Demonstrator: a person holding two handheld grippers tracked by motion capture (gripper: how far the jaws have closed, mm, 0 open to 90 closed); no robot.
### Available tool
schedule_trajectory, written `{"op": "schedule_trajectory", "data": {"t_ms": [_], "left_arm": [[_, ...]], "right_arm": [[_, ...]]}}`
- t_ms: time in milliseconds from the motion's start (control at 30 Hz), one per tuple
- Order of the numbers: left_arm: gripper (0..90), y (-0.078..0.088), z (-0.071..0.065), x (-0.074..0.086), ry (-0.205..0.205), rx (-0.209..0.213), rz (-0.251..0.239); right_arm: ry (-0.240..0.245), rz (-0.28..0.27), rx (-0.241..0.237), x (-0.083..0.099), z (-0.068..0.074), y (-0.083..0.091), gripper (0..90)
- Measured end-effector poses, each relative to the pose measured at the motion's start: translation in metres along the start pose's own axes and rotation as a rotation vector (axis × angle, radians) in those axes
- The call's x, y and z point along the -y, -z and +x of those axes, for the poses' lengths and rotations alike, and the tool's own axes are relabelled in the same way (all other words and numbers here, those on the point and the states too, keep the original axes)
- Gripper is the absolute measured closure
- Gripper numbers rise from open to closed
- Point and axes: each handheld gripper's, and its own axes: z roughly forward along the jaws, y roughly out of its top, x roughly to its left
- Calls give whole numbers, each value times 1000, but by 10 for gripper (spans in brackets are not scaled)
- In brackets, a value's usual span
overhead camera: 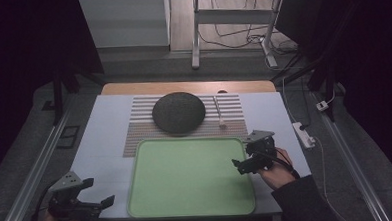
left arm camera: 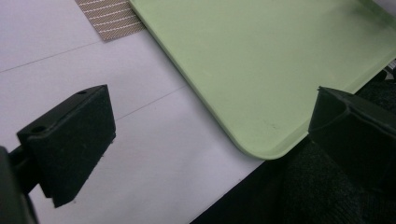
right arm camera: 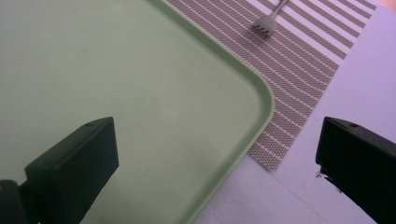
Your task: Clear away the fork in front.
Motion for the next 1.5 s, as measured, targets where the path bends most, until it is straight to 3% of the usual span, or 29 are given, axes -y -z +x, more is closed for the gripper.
{"op": "schedule_trajectory", "data": {"t_ms": [133,400,800,1033,1133,1267,1400,1500], "left_arm": [[9,0,0,0,1,1,0],[10,0,1,0,1,5,1],[10,0,2,0,7,9,-2],[11,0,3,0,14,12,-4],[11,0,3,0,16,13,-4],[11,0,3,0,21,16,-4],[11,0,4,0,23,18,-4],[12,1,4,0,26,21,-6]], "right_arm": [[20,38,22,-8,-6,-12,0],[65,58,73,-20,-17,-28,0],[118,117,109,-43,-29,-56,0],[125,128,152,-56,-35,-71,0],[168,133,180,-64,-36,-80,0],[196,147,182,-69,-37,-89,0],[270,174,207,-72,-36,-103,0],[299,189,212,-74,-36,-112,31]]}}
